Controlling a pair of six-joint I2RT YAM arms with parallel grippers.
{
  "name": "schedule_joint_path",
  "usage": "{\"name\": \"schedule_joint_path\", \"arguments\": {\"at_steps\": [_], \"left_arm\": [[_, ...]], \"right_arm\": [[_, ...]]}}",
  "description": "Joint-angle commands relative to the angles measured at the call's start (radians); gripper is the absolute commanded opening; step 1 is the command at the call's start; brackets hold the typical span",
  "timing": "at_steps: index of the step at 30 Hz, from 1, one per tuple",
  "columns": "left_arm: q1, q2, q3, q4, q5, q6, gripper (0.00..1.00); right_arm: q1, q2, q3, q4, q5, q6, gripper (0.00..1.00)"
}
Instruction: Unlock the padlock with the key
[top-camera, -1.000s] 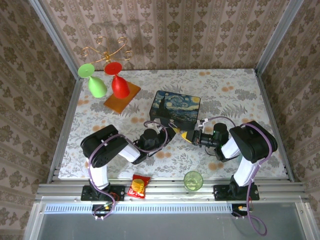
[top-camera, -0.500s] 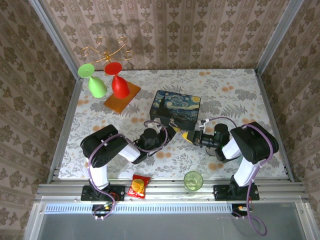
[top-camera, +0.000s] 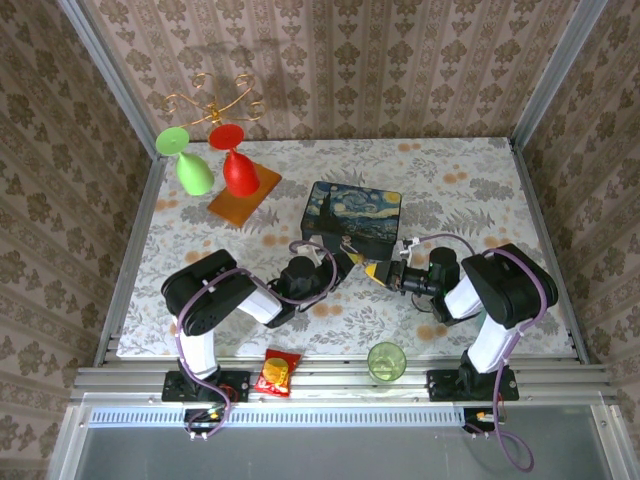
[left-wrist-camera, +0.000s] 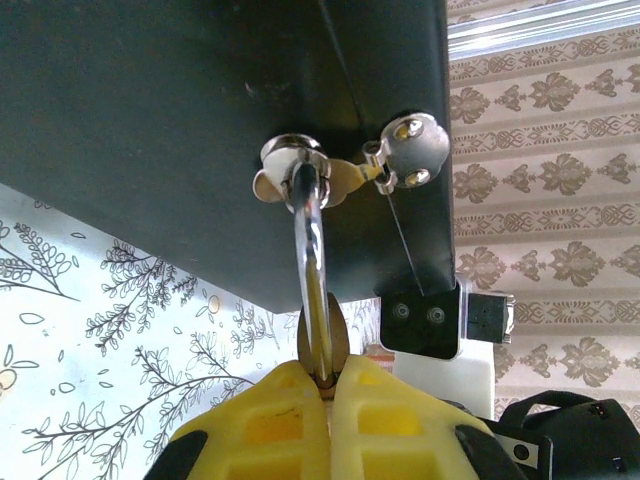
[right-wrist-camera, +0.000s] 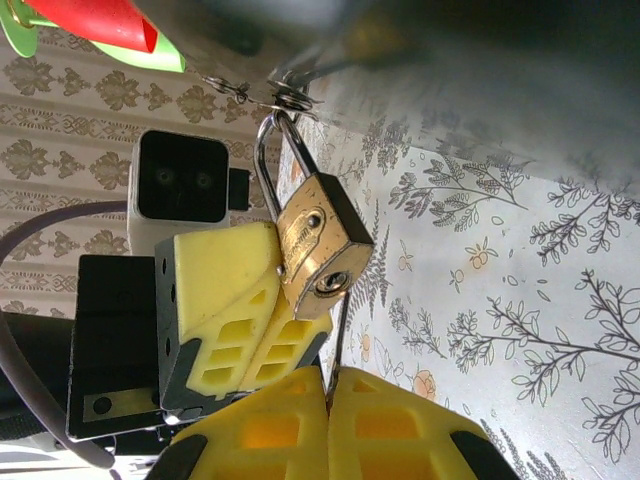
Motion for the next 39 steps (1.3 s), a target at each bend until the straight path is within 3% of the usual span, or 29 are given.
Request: {"name": "schedule_joint_path", "arguments": {"at_steps": [1, 21, 39], "left_arm": [[-0.004, -0.015, 0.027, 0.09, -0.003, 0.001, 0.0], [-0.044, -0.011, 0.033, 0.092, -0.001, -0.036, 0.0], [-0.023, -0.004, 0.04, 0.094, 0.011, -0.04, 0.0]], "right_arm": [[-0.006, -0.035, 0.007, 0.014, 0.005, -0.022, 0.0], [-0.014, -0.025, 0.018, 0.014, 0.006, -0.035, 0.0], [-0.05, -0.057, -0.012, 0.015, -0.042, -0.049, 0.0]]}}
